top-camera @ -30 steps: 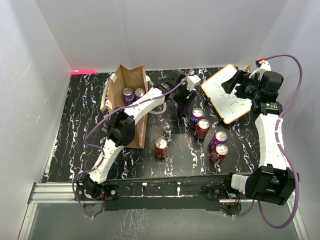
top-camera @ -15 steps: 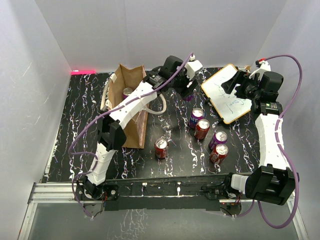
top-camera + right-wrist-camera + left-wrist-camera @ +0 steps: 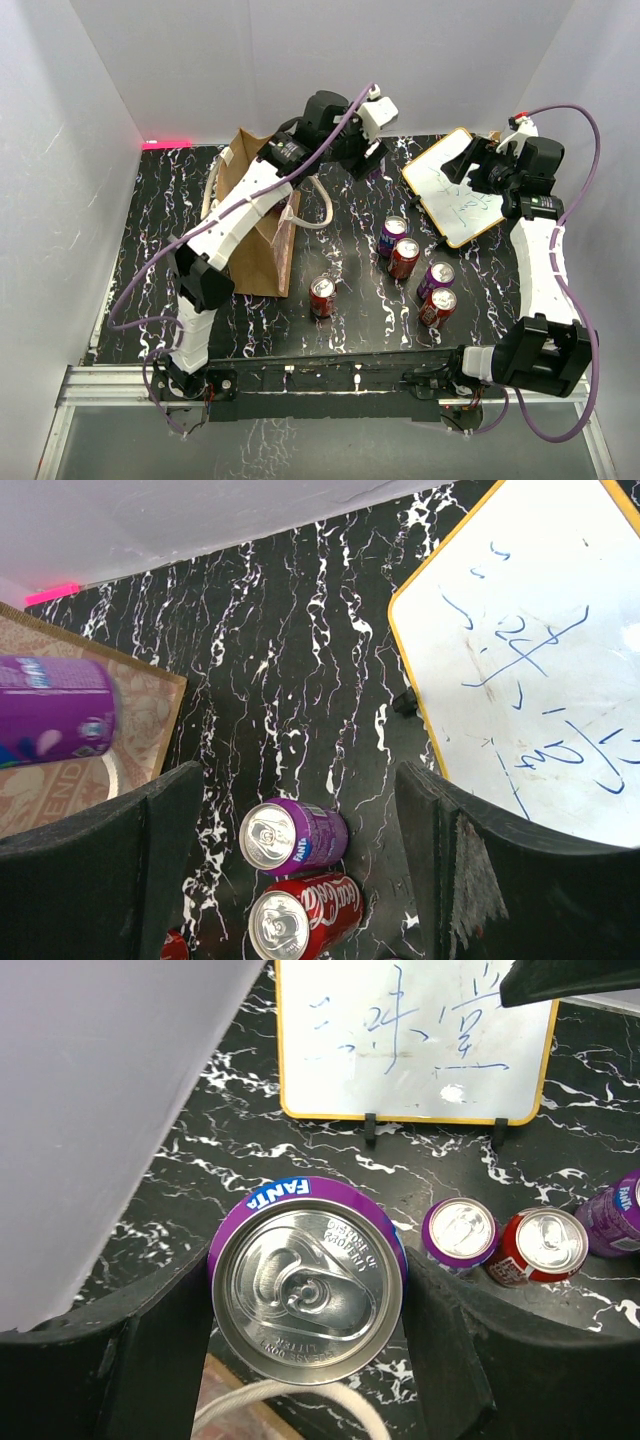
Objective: Place the beverage into the canvas bag
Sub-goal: Pick up the drink from the center of the board, then place the drink in the canvas bag.
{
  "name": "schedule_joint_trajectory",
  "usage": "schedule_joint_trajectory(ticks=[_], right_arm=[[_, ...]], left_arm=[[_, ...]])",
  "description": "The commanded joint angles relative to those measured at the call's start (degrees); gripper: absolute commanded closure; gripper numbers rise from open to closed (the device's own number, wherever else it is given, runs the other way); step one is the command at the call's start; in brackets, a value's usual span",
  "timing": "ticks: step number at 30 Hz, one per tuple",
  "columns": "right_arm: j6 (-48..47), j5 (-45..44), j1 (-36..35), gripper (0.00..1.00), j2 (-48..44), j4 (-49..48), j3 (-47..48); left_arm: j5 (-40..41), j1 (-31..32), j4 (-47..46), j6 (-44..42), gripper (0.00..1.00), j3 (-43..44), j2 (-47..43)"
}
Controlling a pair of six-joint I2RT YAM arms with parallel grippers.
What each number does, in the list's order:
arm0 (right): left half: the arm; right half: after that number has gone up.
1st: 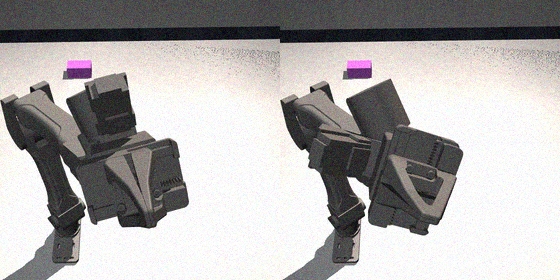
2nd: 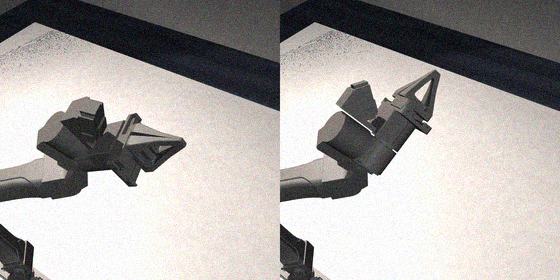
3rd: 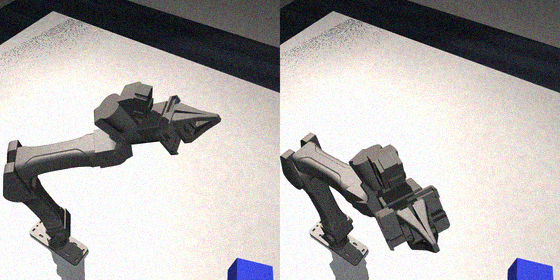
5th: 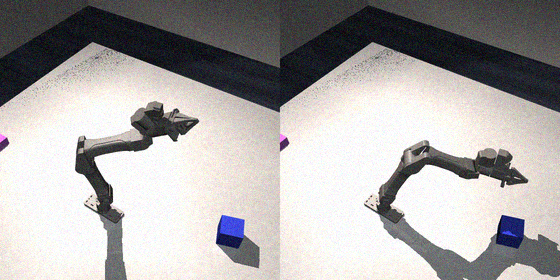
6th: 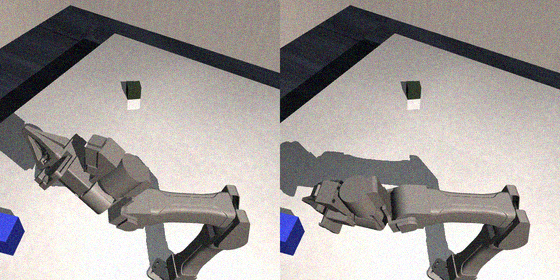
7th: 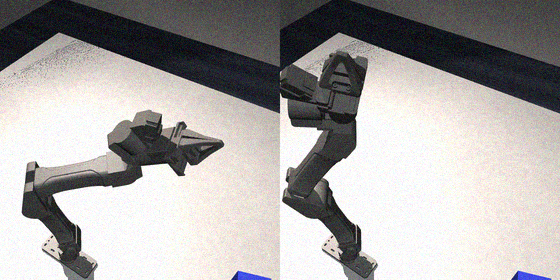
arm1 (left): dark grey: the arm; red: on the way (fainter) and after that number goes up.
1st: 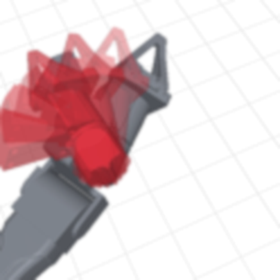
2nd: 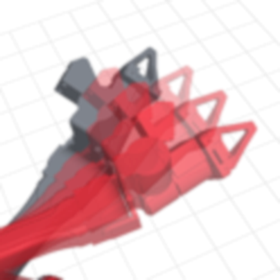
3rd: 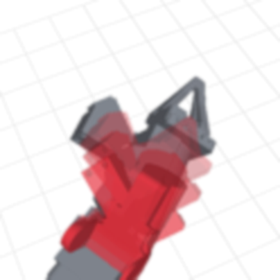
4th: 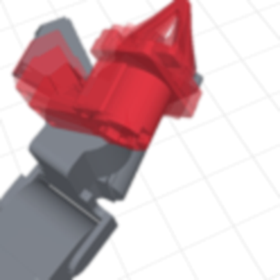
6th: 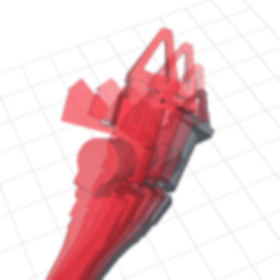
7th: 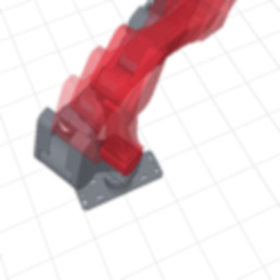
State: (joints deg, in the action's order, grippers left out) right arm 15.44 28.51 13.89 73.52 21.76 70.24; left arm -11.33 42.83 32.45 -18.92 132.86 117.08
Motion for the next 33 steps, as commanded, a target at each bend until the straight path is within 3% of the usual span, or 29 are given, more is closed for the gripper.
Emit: schedule_joint_trajectory(ticks=[1,8,17,29,33], right_arm=[[1.49,1.54,-0.39,0.21,0.87,-3.25,2.75],[-1.54,0.86,-6.74,0.21,4.38,-4.98,4.98],[-6.19,0.22,-14.86,0.2,9.14,-4.84,8.61],[-8.94,-1.62,-21.33,0.19,14.11,-4.47,11.74],[-8.94,-1.75,-22.33,0.19,14.96,-5.07,11.44]], left_arm=[[3.24,-0.47,-2.72,-3.18,1.0,-1.16,-10.28],[2.2,-4.09,-1.77,-2.32,1.0,-0.99,-13.32],[-6.4,-14.8,2.33,-0.52,1.0,-2.37,-18.21],[-18.93,-30.81,7.28,-0.76,1.0,-11.39,-27.13],[-22.31,-32.79,10.04,-4.84,1.0,-15.89,-28.0]])
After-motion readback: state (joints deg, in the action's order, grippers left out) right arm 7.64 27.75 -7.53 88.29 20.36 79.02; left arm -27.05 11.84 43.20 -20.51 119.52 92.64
